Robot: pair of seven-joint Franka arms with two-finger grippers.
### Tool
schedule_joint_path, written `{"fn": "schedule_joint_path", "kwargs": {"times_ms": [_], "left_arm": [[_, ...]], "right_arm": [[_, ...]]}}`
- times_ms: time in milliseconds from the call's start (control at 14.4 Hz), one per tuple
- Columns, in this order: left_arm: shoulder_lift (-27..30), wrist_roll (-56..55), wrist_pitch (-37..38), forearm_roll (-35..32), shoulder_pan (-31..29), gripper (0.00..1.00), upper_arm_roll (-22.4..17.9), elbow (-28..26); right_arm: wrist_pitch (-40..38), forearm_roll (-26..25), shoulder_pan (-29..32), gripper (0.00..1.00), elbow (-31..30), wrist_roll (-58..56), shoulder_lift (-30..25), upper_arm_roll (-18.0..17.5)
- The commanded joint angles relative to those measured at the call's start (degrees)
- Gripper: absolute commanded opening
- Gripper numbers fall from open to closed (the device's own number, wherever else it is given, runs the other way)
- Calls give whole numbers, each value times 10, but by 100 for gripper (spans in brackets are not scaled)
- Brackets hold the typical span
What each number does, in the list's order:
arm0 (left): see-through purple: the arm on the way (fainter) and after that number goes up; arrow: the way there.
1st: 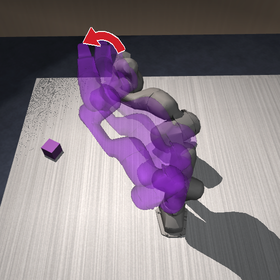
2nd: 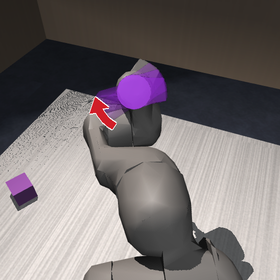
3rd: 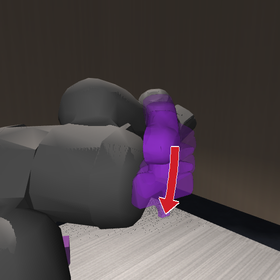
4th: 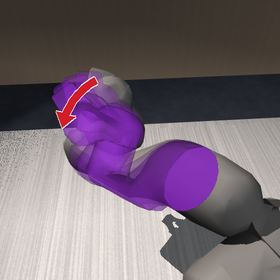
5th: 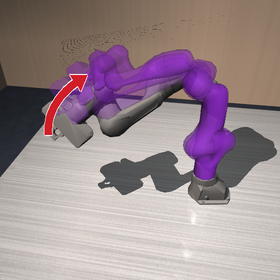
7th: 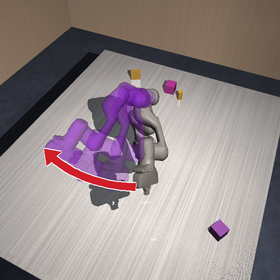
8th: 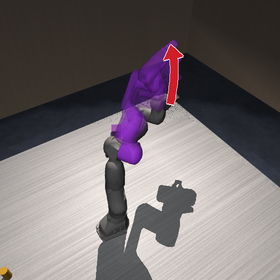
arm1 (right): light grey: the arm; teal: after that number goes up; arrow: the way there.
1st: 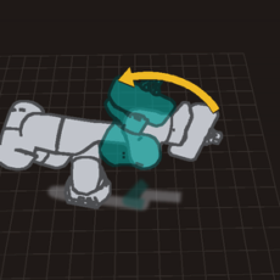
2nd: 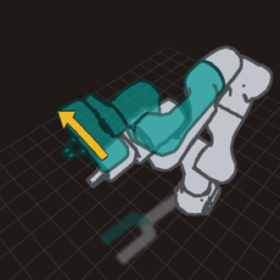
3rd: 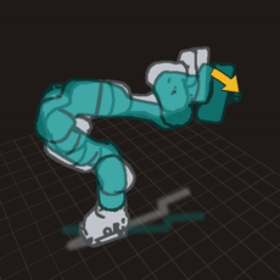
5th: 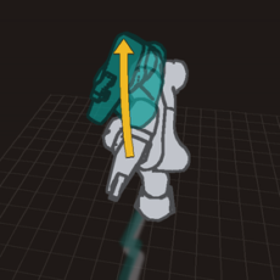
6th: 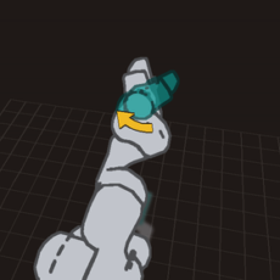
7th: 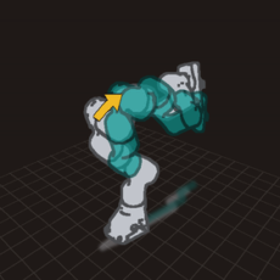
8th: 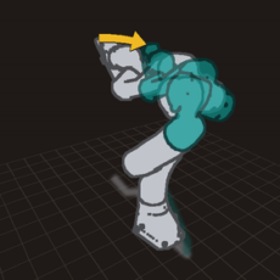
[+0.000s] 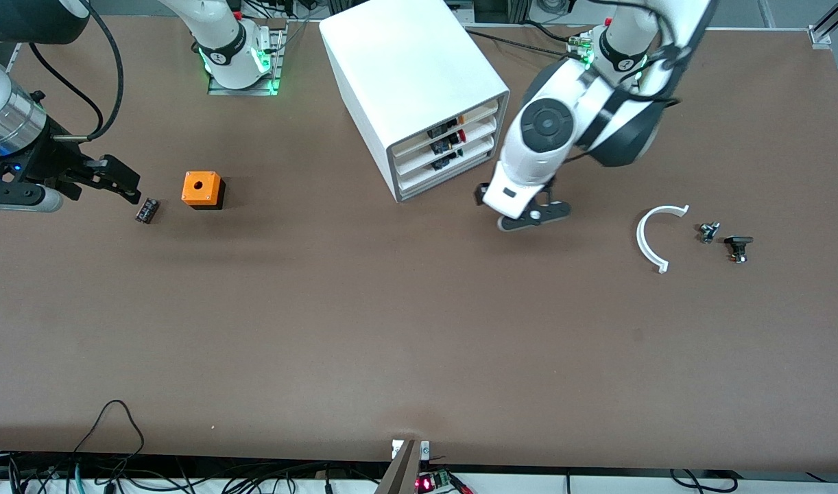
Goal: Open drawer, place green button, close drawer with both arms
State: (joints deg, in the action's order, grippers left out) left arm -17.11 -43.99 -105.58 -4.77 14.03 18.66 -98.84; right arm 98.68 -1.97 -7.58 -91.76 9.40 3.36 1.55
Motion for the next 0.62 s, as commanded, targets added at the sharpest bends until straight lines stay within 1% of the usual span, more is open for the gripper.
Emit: {"fn": "schedule_joint_path", "kwargs": {"times_ms": [0, 69, 208, 347, 486, 556], "left_arm": [[-1, 122, 67, -30, -47, 100, 3, 67], [6, 165, 83, -30, -66, 100, 5, 83], [17, 249, 90, -29, -97, 100, 4, 103], [40, 340, 89, -17, -144, 100, 3, 107], [53, 471, 84, -4, -169, 100, -12, 109], [67, 503, 86, 19, -169, 100, -34, 107]], "right_arm": [[4, -7, 6, 100, -5, 2, -7, -1], [5, -8, 6, 100, -5, 3, -7, -1], [6, -16, 7, 100, -4, 3, -7, 5], [2, -16, 6, 100, -1, 7, -8, 6], [-6, -12, 7, 100, 12, 4, -6, 6], [-6, -11, 6, 100, 22, 4, -4, 6]]}}
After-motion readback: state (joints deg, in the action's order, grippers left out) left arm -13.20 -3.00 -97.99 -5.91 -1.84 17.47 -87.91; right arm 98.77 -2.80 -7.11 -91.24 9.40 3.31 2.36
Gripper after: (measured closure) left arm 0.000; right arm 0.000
